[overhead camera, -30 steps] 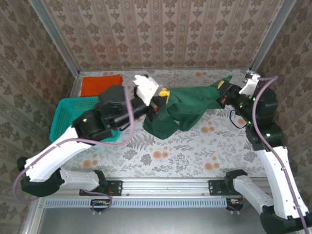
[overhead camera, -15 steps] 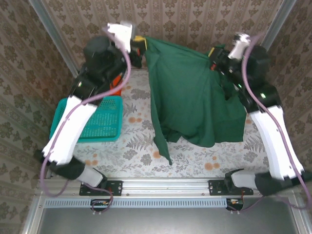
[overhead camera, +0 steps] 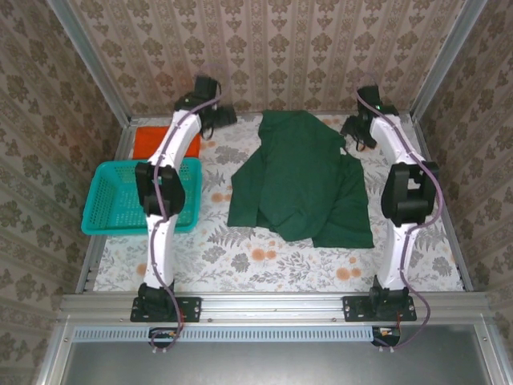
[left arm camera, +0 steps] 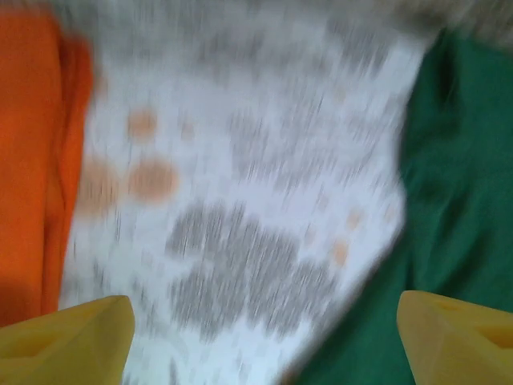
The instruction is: Fold and stack the t-shirts
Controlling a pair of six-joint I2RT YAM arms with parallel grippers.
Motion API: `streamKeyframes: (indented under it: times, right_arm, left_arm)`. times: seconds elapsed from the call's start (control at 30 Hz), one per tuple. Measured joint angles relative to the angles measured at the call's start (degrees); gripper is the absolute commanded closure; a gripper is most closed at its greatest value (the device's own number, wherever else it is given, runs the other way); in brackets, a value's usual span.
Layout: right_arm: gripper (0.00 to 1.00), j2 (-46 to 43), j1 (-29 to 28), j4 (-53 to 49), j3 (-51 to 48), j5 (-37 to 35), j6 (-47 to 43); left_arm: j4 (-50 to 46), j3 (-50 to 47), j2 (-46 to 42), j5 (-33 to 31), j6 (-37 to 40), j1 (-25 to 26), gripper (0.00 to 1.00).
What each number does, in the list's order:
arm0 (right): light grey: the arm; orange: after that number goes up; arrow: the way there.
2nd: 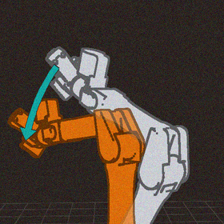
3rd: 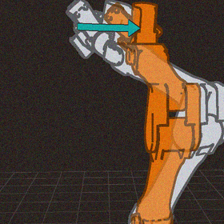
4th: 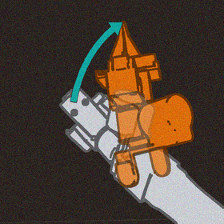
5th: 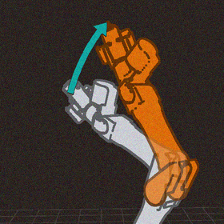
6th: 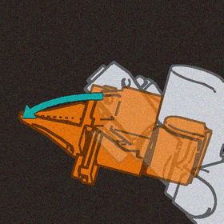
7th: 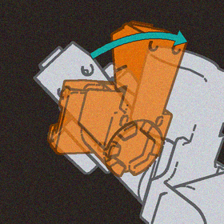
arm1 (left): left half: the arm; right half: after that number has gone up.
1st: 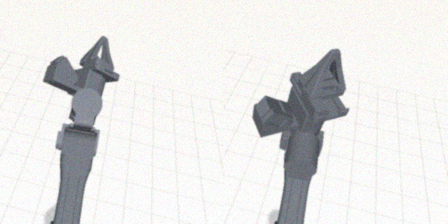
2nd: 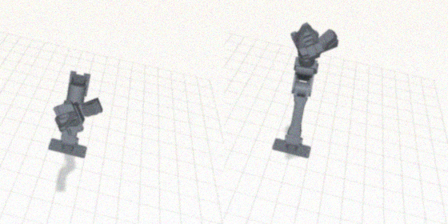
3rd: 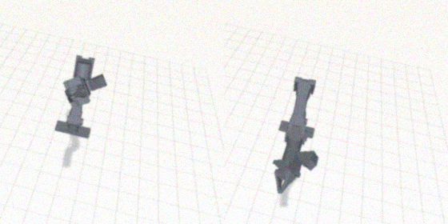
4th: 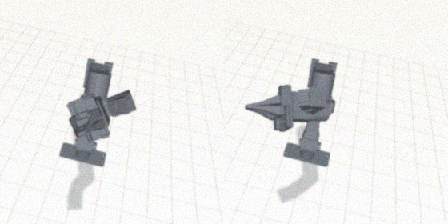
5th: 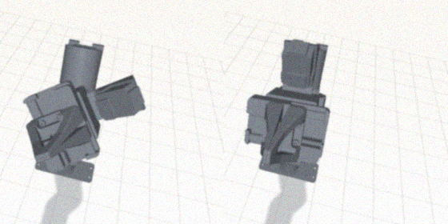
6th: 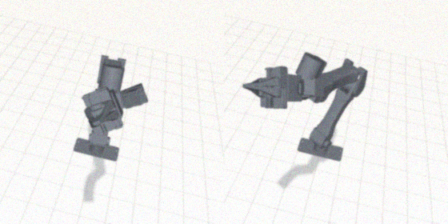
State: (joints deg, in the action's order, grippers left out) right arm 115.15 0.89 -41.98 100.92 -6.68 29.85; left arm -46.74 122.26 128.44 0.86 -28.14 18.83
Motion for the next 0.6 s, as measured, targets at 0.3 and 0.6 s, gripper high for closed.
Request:
streamKeyframes:
  times: [0.3,0.6]
  right_arm:
    - [0.23,-29.03,-1.55,17.64,-36.39,6.80,3.26]
    - [0.26,-29.81,-1.51,22.69,-56.57,7.72,7.61]
  left_arm:
    - [6.45,-30.86,-27.06,0.46,0.31,19.50,0.24]
    - [6.49,-52.30,-27.15,-2.84,-0.44,28.98,0.35]
